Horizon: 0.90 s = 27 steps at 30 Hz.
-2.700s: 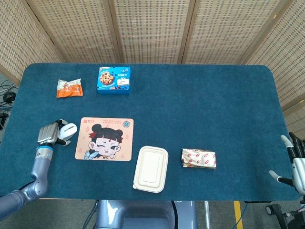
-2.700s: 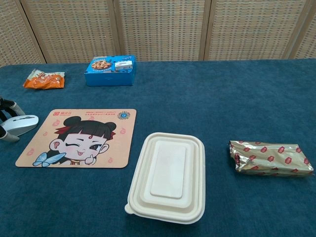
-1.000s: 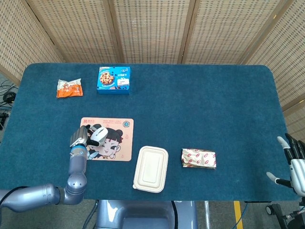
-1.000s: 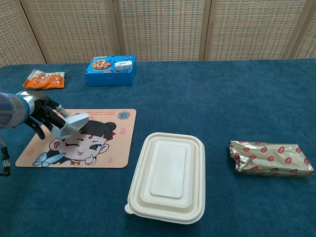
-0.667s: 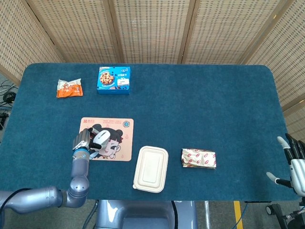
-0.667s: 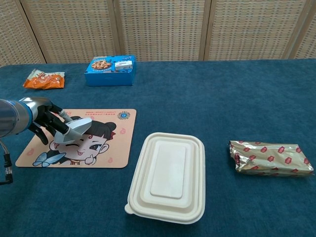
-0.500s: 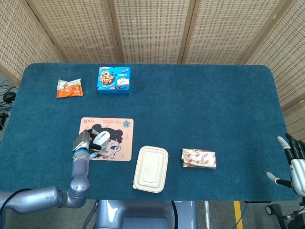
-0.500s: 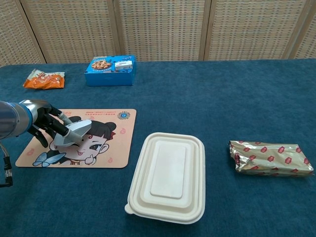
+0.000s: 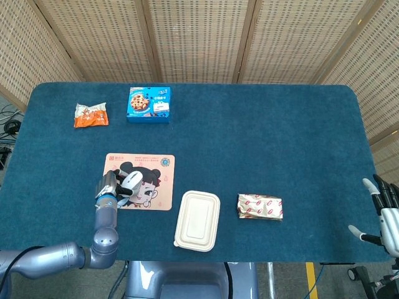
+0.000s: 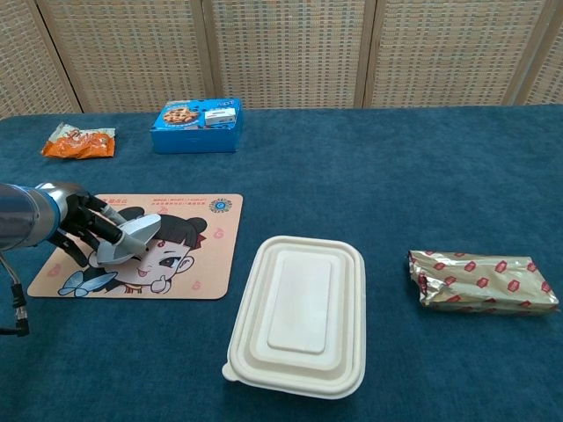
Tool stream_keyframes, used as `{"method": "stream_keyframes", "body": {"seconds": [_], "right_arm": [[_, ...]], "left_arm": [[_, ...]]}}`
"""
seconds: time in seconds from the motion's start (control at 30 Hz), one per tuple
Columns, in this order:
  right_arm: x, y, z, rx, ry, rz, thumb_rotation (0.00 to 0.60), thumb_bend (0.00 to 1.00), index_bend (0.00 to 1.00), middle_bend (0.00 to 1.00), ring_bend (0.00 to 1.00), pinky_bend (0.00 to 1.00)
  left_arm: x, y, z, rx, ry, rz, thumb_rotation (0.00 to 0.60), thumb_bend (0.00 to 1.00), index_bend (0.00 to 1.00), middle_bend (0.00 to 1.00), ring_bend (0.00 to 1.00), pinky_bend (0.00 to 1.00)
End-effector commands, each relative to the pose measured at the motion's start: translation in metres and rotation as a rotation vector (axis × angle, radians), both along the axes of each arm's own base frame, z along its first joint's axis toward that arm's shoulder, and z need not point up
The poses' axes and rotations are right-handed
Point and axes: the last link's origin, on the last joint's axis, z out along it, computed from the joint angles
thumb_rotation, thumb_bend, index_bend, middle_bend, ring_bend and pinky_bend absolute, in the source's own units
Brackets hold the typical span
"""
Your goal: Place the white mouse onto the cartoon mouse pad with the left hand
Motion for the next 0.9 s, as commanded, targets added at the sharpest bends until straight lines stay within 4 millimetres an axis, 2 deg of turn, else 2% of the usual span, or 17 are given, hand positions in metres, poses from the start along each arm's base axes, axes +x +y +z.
{"method": "stream_keyframes", "body": {"seconds": [0.03, 0.07, 0.13, 0.5, 0.73, 0.9], "right_arm": [[0.0, 0.0, 0.0, -0.001, 0.0, 0.0, 0.6, 0.0, 0.0, 0.0, 0.0, 0.0], [0.0, 0.0, 0.0, -0.001, 0.0, 0.001, 0.6, 0.0, 0.0, 0.0, 0.0, 0.0], [0.0, 0.0, 0.0, -0.001, 0.0, 0.0, 0.6, 0.0, 0.0, 0.0, 0.0, 0.0], [0.0, 0.0, 0.0, 0.002, 0.0, 0.001, 0.6, 0.0, 0.0, 0.0, 0.0, 0.0], [0.001, 0.001, 0.0, 0.004, -0.001, 0.003, 0.6, 0.0, 0.0, 0.0, 0.0, 0.0], [0.002, 0.001, -0.001, 0.005, 0.001, 0.005, 0.6, 0.0, 0.0, 0.0, 0.0, 0.0]], "left_arm": [[0.002, -0.001, 0.0, 0.003, -0.012, -0.011, 0.6, 0.1, 0.13, 0.03, 0.13, 0.5], [0.003, -0.001, 0.0, 0.006, -0.016, -0.018, 0.6, 0.08, 0.06, 0.0, 0.09, 0.46], [0.004, -0.002, 0.002, 0.019, -0.027, -0.032, 0.6, 0.05, 0.01, 0.0, 0.03, 0.42], [0.018, -0.01, 0.024, 0.054, -0.058, -0.116, 0.6, 0.03, 0.0, 0.0, 0.0, 0.35], [0.018, -0.018, 0.067, 0.171, -0.065, -0.215, 0.6, 0.02, 0.0, 0.0, 0.0, 0.26], [0.001, -0.026, 0.108, 0.254, -0.044, -0.307, 0.6, 0.02, 0.0, 0.0, 0.0, 0.22]]}}
